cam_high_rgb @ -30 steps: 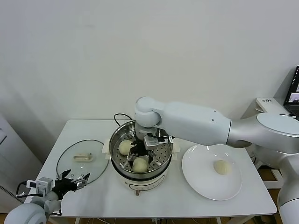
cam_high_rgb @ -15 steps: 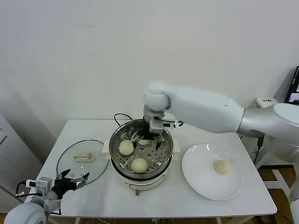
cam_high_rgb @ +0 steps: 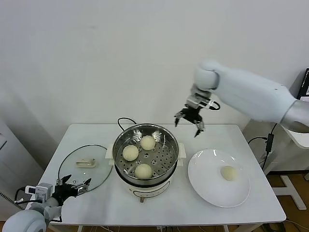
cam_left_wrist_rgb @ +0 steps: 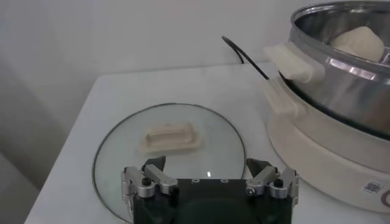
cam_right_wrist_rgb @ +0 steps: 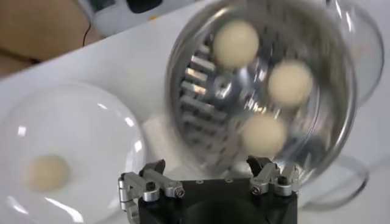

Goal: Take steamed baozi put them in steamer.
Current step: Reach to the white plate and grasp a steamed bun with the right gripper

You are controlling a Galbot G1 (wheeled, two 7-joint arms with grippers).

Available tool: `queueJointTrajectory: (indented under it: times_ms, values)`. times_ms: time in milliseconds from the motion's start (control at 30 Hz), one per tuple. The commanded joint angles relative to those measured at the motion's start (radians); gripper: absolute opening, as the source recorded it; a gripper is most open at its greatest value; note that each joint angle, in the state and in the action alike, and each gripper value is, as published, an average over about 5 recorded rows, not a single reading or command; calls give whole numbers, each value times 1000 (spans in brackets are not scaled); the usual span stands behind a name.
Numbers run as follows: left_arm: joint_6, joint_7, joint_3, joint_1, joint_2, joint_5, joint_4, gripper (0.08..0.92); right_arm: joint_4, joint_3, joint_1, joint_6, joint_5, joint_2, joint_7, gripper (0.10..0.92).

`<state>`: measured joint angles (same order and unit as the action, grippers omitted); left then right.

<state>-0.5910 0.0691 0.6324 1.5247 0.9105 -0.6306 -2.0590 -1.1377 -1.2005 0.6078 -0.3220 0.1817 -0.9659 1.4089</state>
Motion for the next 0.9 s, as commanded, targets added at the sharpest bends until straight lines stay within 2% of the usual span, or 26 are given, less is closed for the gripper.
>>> queueJointTrajectory:
  times_ms: [33, 400, 900]
  values:
    - [-3, 1, 5, 3, 0, 1, -4, 823, 90, -91, -4, 169, 89, 166, 13, 823]
    - [-10, 3, 19, 7, 6, 1, -13, 823, 97, 2, -174, 194, 18, 300, -47, 823]
    - [-16, 5, 20, 13, 12, 5, -21, 823, 107, 88, -381, 214, -44, 333, -157, 823]
